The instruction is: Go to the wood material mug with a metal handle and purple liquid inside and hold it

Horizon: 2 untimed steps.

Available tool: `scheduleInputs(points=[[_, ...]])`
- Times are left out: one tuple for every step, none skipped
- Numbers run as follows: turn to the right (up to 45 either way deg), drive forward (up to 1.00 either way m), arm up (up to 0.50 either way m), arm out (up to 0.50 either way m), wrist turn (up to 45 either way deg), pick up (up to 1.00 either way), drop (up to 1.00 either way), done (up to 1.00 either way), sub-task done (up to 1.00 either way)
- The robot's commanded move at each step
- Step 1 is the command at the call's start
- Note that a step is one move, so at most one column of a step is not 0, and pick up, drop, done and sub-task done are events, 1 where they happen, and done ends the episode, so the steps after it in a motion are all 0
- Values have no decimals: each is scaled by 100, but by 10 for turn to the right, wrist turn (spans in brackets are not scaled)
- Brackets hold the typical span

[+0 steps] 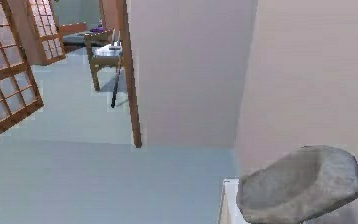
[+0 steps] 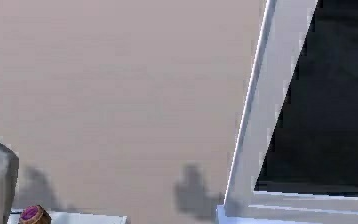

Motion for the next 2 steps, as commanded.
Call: scheduleInputs(points=[[-390,0,0,0,0,0,0,0,0],[0,0,50,0,0,0,0,0,0]])
